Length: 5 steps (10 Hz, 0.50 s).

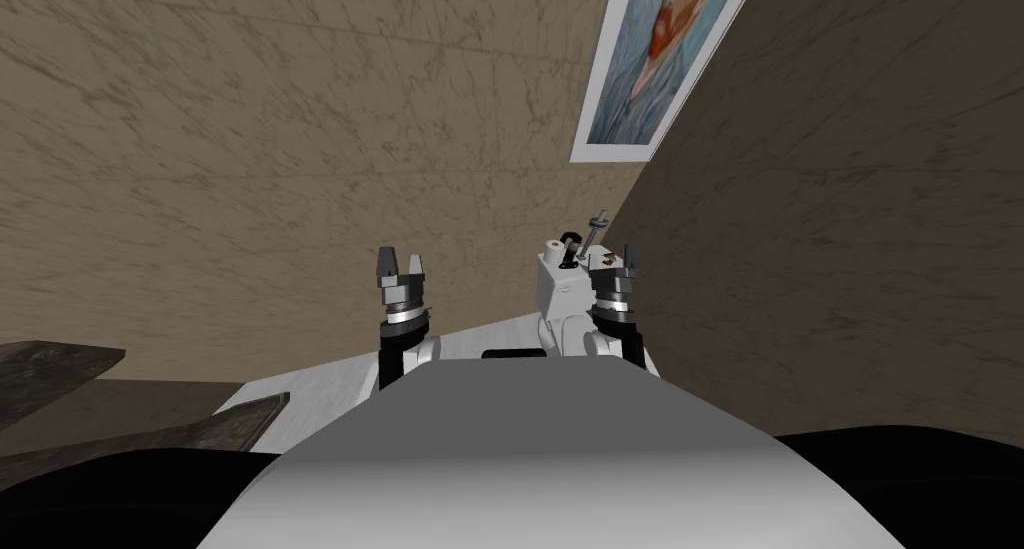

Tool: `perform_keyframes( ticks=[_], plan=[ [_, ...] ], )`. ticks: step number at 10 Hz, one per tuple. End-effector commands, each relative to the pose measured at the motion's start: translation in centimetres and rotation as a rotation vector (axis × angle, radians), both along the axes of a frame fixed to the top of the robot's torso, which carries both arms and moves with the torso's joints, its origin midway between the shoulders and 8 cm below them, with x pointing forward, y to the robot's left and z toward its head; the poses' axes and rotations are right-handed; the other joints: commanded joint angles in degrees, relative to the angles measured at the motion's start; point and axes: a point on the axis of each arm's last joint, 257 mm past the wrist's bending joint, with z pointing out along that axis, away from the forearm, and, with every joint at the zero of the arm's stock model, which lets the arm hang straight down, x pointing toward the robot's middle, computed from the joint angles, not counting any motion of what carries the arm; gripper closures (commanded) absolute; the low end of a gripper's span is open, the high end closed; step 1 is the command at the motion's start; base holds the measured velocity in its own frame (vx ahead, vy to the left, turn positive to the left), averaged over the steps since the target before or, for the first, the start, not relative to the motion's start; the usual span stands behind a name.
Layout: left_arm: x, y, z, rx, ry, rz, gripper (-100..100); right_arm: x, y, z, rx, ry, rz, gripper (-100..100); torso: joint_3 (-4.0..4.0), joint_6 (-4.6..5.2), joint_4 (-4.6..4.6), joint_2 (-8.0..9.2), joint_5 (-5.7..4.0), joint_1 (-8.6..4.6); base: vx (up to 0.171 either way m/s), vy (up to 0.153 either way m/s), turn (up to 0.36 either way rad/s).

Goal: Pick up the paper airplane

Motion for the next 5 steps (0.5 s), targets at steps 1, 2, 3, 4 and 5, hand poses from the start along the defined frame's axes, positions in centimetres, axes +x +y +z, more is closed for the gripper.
perform_keyframes(
  ticks=[1,2,3,4,5],
  plan=[
    [0.0,0.0,0.0,0.000,0.000,0.000,0,0.0,0.5,-0.4,-0.027,0.015,0.022,-100,0.00,0.00,0.00,0.00,0.00,0.00,-0.017,-0.006,0.002],
    [0.0,0.0,0.0,0.000,0.000,0.000,0,-0.1,0.9,-0.7,-0.044,0.026,0.036,-100,0.03,0.00,0.01,0.05,-0.01,-0.03,-0.031,-0.011,0.003],
    [0.0,0.0,0.0,0.000,0.000,0.000,0,-0.1,1.3,-1.1,-0.065,0.039,0.054,-100,0.06,0.00,0.02,0.11,-0.01,-0.06,-0.036,-0.018,0.005],
    [0.0,0.0,0.0,0.000,0.000,0.000,0,-0.2,1.7,-1.6,-0.088,0.055,0.073,-100,0.08,0.00,0.03,0.14,-0.02,-0.08,-0.032,-0.023,0.012],
    [0.0,0.0,0.0,0.000,0.000,0.000,0,-0.3,2.1,-2.3,-0.109,0.074,0.092,-100,0.08,0.00,0.03,0.14,-0.02,-0.10,-0.037,-0.023,0.019]
  ],
)
